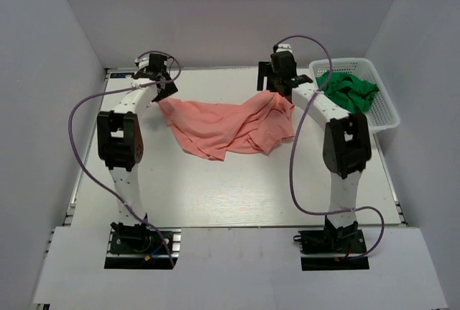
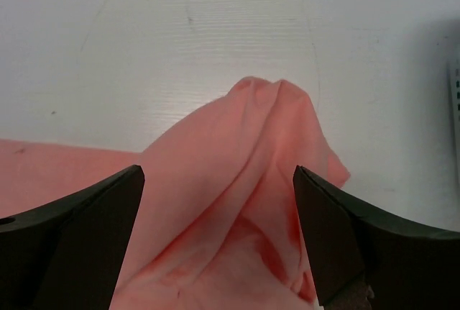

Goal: Fold and stack the t-shirts
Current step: Flatten out the tshirt

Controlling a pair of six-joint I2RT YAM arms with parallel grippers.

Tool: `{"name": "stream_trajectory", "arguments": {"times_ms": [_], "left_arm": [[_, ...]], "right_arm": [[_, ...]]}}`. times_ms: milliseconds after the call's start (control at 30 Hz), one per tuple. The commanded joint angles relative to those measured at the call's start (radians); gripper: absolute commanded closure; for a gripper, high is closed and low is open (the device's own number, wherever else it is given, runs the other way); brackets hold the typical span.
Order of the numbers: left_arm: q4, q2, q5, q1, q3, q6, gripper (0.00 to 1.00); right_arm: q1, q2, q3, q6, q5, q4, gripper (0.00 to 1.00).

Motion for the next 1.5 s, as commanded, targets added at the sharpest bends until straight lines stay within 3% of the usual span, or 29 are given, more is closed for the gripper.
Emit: {"name": "stream_trajectory", "arguments": {"times_ms": [0, 267, 400, 533, 833, 933, 1033, 1133, 1167, 1200, 1467], "left_arm": [[-0.017, -0.231, 0.119, -0.106, -0.152, 0.067, 0.0], [-0.037, -0.42, 0.244, -0.416, -0.41, 0.103, 0.0], [-0.028, -0.42, 0.255, -0.568, -0.488, 0.126, 0.1], [0.021, -0.411, 0.229, -0.634, -0.545, 0.126, 0.19], [0.052, -0.269, 0.115, -0.655, -0.513, 0.126, 0.29], [0.052, -0.235, 0.092, -0.665, -0.513, 0.126, 0.43], [0.064, -0.221, 0.081, -0.665, -0.513, 0.126, 0.47], [0.064, -0.21, 0.063, -0.665, -0.504, 0.126, 0.67], [0.064, -0.21, 0.063, -0.665, -0.493, 0.126, 0.96], [0.049, -0.21, 0.045, -0.665, -0.484, 0.097, 1.0], [0.058, -0.336, 0.026, -0.665, -0.502, 0.083, 1.0]], "right_arm": [[-0.002, -0.181, -0.108, 0.038, -0.06, -0.025, 0.1], [-0.031, -0.487, -0.398, 0.245, 0.055, -0.142, 0.1], [-0.054, -0.535, -0.444, 0.29, 0.086, -0.208, 0.1], [-0.066, -0.575, -0.47, 0.288, 0.051, -0.204, 0.1], [-0.085, -0.618, -0.511, 0.259, 0.026, -0.204, 0.1], [-0.086, -0.627, -0.525, 0.265, 0.031, -0.199, 0.1], [-0.092, -0.632, -0.545, 0.267, 0.023, -0.194, 0.1], [-0.096, -0.631, -0.564, 0.262, 0.003, -0.194, 0.1], [-0.096, -0.623, -0.571, 0.256, -0.007, -0.194, 0.1], [-0.097, -0.624, -0.576, 0.251, -0.018, -0.199, 0.1], [-0.096, -0.563, -0.625, 0.146, -0.095, -0.181, 0.15]]}}
